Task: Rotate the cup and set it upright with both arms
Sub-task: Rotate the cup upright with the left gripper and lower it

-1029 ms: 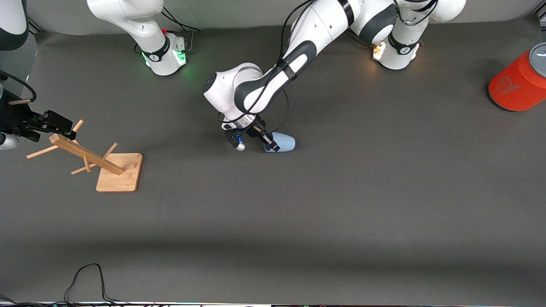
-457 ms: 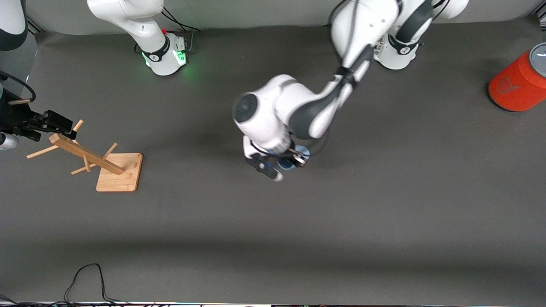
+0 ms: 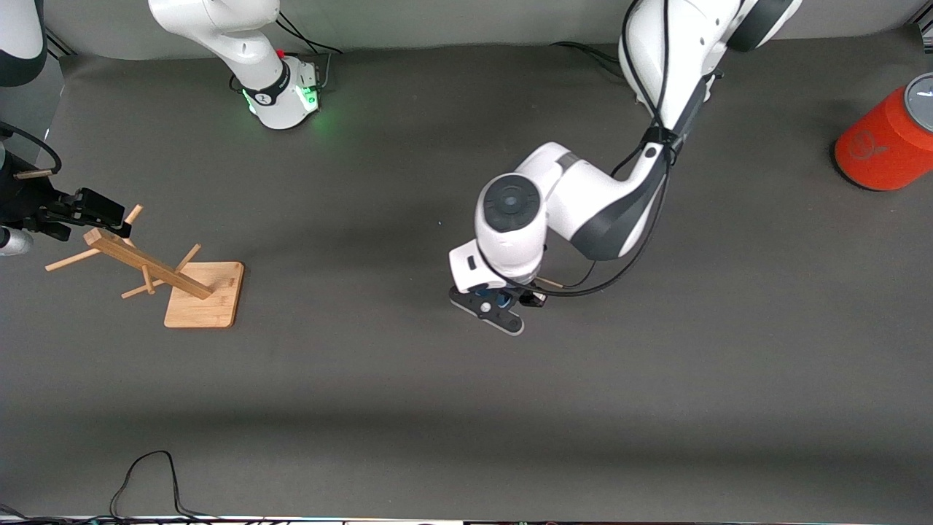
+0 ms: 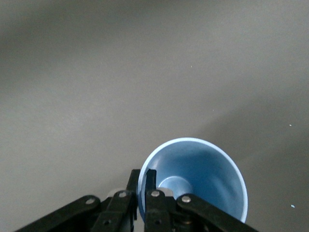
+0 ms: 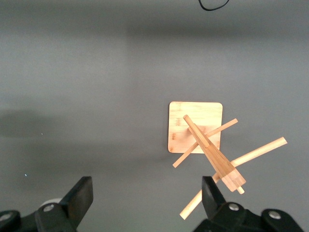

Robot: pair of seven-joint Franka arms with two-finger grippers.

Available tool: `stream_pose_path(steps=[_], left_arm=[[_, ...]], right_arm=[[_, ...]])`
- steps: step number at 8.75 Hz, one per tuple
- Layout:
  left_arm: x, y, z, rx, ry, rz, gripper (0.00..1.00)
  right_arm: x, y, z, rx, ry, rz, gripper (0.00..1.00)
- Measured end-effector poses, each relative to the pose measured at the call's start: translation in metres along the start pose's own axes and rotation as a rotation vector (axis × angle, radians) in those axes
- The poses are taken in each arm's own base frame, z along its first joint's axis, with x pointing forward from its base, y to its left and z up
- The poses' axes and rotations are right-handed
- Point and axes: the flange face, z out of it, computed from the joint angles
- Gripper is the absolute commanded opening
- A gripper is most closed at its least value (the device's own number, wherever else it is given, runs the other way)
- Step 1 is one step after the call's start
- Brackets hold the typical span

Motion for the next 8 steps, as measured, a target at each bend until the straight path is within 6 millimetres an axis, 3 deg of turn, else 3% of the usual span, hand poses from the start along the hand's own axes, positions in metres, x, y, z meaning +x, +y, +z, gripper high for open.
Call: stream_pose_path(steps=[5,8], left_arm=[[-0.107,-0.004,0.081,-0.119,0.256,-0.109,0.0],[-0.126,-0.009,0.095,-0.142,0.351,-0.131,0.0]], right_arm=[[0.0,-0.001,0.0,0.001,-0.003,-0.001,1.0],[0.0,-0.001,0.0,0.001,-0.003,-0.001,1.0]])
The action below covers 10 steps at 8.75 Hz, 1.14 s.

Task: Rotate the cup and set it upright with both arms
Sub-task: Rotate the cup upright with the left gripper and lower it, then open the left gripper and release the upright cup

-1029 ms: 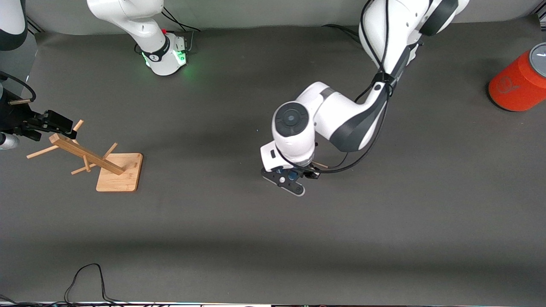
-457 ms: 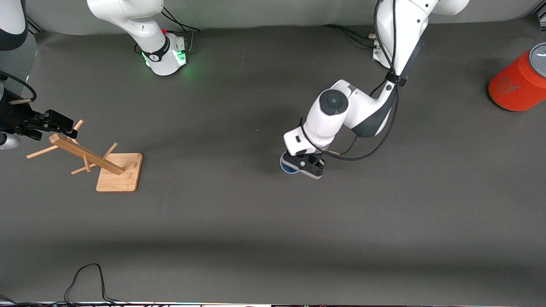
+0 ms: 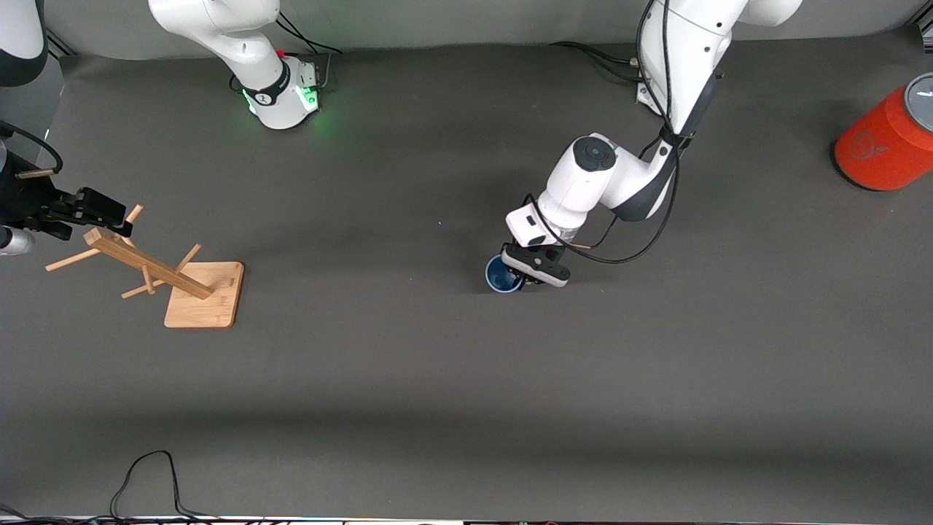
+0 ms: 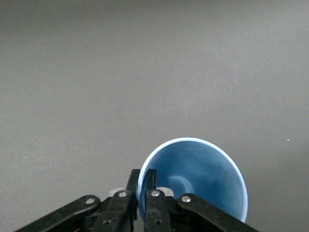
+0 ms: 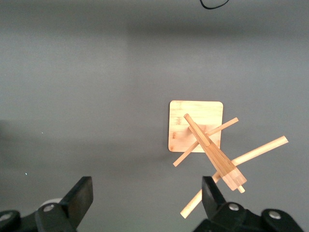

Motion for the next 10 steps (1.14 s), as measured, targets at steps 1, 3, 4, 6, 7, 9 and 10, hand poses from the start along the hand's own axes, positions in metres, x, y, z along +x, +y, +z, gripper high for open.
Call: stream_pose_path(steps=[1,3,4,6,7,9,10], left_arm=[[-0.008,0.0,0.003,-0.005,0.005,0.002,0.0],[-0.02,0.001,0.01,-0.014,0.016,0.006,0.0],[-0.024,0.001,0.013,-0.022,0.034,0.006,0.14],[-0.027,0.0,0.015,-0.025,0.042,0.005,1.0],[-0.028,0.0,0.017,-0.024,0.039,0.005,1.0],[-0.028,-0.001,0.017,-0.023,0.038,0.004,1.0],[-0.028,-0.003,0.018,-0.017,0.023,0.003,1.0]], right_arm=[[0.0,0.0,0.0,0.0,0.0,0.0,1.0],[0.0,0.0,0.0,0.0,-0.001,0.0,1.0],[0.0,0.0,0.001,0.0,-0.002,0.0,1.0],[0.0,0.0,0.001,0.0,-0.003,0.0,1.0],[0.0,0.0,0.001,0.0,-0.003,0.0,1.0],[0.0,0.0,0.001,0.0,-0.003,0.0,1.0],[0.0,0.0,0.001,0.0,-0.003,0.0,1.0]])
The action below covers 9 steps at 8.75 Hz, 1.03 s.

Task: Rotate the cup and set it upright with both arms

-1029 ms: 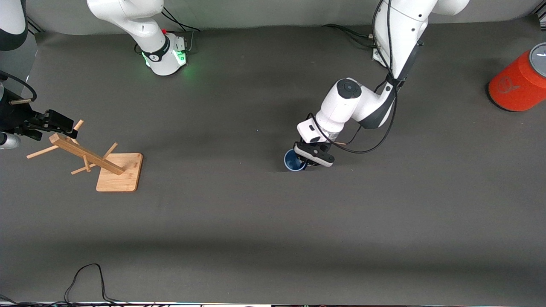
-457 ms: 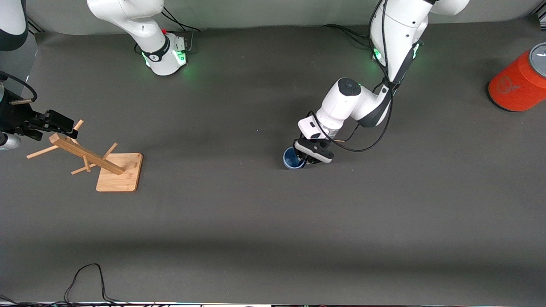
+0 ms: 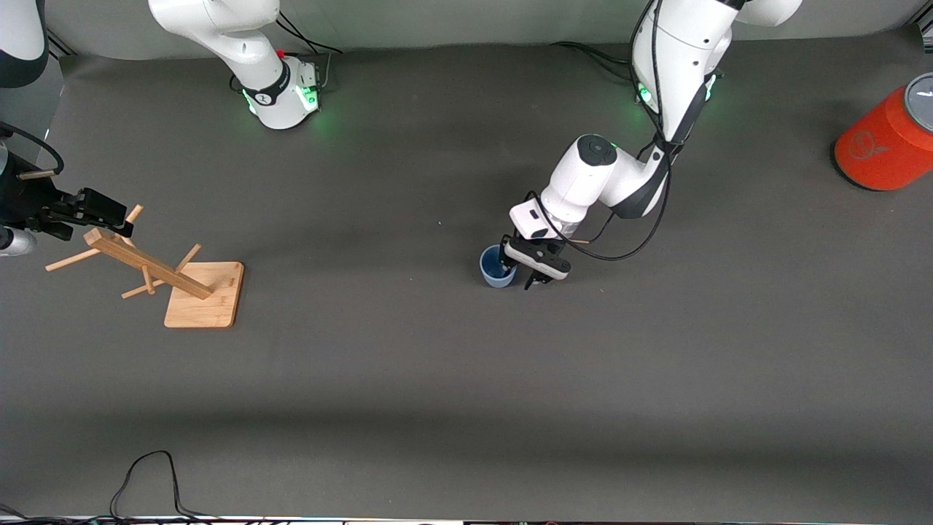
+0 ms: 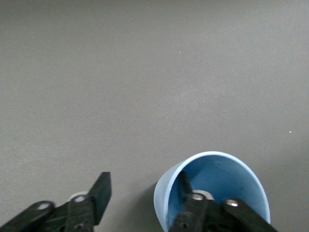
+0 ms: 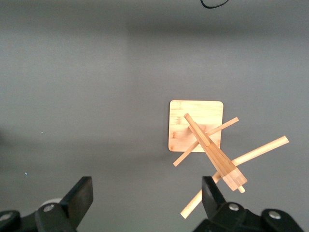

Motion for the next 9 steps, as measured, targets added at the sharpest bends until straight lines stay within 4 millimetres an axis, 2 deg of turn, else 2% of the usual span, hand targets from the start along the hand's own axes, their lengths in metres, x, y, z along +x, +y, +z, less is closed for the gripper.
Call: stream_pose_path(steps=[2,4,6,7,8,9], left_arm=[[0.008,0.001,-0.005,0.024,-0.067,-0.002,1.0],[0.034,0.01,-0.033,0.049,-0.116,-0.02,1.0],[0.075,0.023,-0.079,0.087,-0.194,-0.036,1.0],[0.1,0.028,-0.108,0.106,-0.23,-0.044,1.0],[0.122,0.026,-0.137,0.126,-0.263,-0.056,1.0],[0.139,0.017,-0.164,0.149,-0.295,-0.079,1.0]], right_arm=[[0.0,0.0,0.0,0.0,0.0,0.0,1.0],[0.0,0.0,0.0,0.0,-0.001,0.0,1.0],[0.0,0.0,0.0,0.0,-0.001,0.0,1.0],[0.0,0.0,0.0,0.0,-0.001,0.0,1.0],[0.0,0.0,0.0,0.0,-0.001,0.0,1.0],[0.0,0.0,0.0,0.0,0.0,0.0,1.0]])
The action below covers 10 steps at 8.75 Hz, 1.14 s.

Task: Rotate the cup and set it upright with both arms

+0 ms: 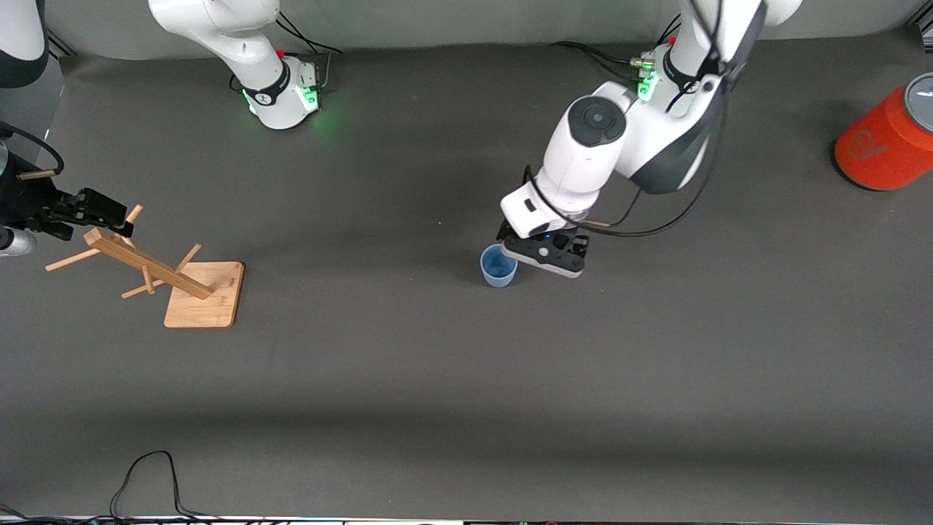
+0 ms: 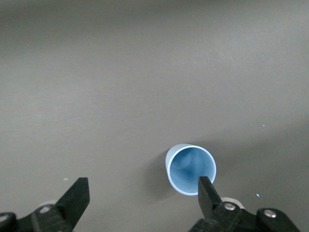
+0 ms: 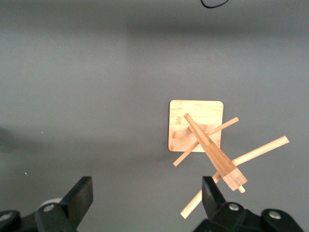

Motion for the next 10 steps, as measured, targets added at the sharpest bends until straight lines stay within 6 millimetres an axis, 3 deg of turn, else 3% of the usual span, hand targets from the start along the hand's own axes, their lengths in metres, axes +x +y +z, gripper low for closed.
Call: stream_pose_path(steps=[1,3,5,7,8,10], left_arm=[[0.009,-0.026,-0.027,0.022,-0.032,-0.036,1.0],[0.014,-0.099,-0.076,0.07,-0.121,-0.071,1.0],[-0.001,-0.194,-0.125,0.098,-0.2,-0.117,1.0],[-0.032,-0.287,-0.171,0.104,-0.244,-0.194,1.0],[-0.048,-0.313,-0.186,0.109,-0.261,-0.225,1.0],[-0.075,-0.344,-0.195,0.108,-0.271,-0.26,1.0]], right_arm=[[0.0,0.0,0.0,0.0,-0.001,0.0,1.0],[-0.001,0.0,0.0,0.0,-0.005,0.0,1.0],[-0.001,0.0,0.0,0.0,-0.005,0.0,1.0],[-0.001,0.0,0.0,0.0,-0.005,0.001,1.0],[-0.001,0.001,0.0,0.0,-0.005,0.001,1.0],[-0.001,0.001,0.0,0.0,-0.005,0.002,1.0]])
